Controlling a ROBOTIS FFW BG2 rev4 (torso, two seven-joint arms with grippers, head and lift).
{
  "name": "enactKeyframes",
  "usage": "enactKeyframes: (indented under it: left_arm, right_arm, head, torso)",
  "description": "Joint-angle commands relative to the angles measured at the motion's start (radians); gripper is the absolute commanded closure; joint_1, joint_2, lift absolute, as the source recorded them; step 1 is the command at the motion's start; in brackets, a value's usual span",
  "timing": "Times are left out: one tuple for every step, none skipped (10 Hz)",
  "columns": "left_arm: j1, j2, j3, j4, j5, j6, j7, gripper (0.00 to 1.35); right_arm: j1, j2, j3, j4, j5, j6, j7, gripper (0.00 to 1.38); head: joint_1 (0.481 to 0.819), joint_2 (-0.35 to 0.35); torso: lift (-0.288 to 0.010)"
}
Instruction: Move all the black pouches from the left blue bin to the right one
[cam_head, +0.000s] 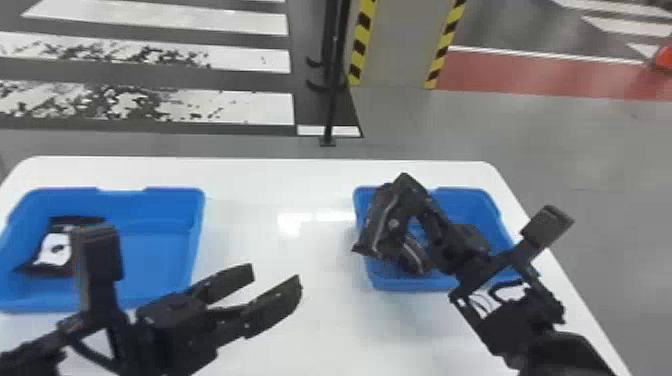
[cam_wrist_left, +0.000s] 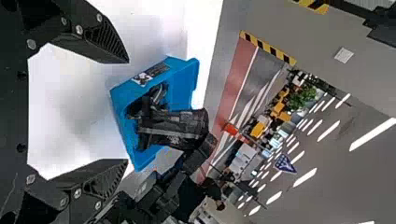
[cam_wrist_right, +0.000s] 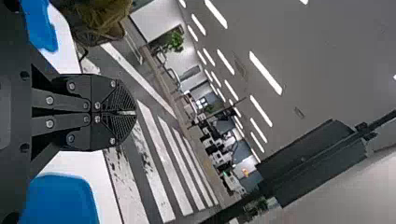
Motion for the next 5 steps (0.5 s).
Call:
enactKeyframes:
  left_arm:
    - [0.073, -0.022, 0.074, -0.071, -0.003, -0.002, 0.0, 0.21]
    - [0.102, -0.035, 0.118, -0.098, -0.017, 0.003, 0.0, 0.21]
    - [0.107, -0.039, 0.149, -0.101, -0.031, 0.01, 0.0, 0.21]
    - [0.1, -0.039, 0.171, -0.101, -0.049, 0.013, 0.0, 0.21]
    - [0.095, -0.041, 0.199, -0.101, -0.073, 0.015, 0.0, 0.2]
  right_arm:
    - [-0.088, -0.01, -0.068, 0.117, 0.068, 0.02, 0.0, 1.28]
    - [-0.156, -0.013, -0.114, 0.217, 0.154, 0.023, 0.0, 1.28]
    - [-0.215, -0.013, -0.164, 0.303, 0.233, 0.037, -0.002, 1.24]
    - [-0.24, -0.012, -0.202, 0.357, 0.263, 0.042, -0.006, 0.76]
    - [-0.218, -0.001, -0.224, 0.342, 0.309, -0.017, -0.008, 0.32]
  head:
    - [0.695, -0.2]
    - [0.695, -0.21]
    - [0.695, -0.226]
    - [0.695, -0.248]
    - [0.695, -0.27]
  torso:
    - [-0.14]
    - [-0.14]
    - [-0.14]
    - [-0.14]
    - [-0.14]
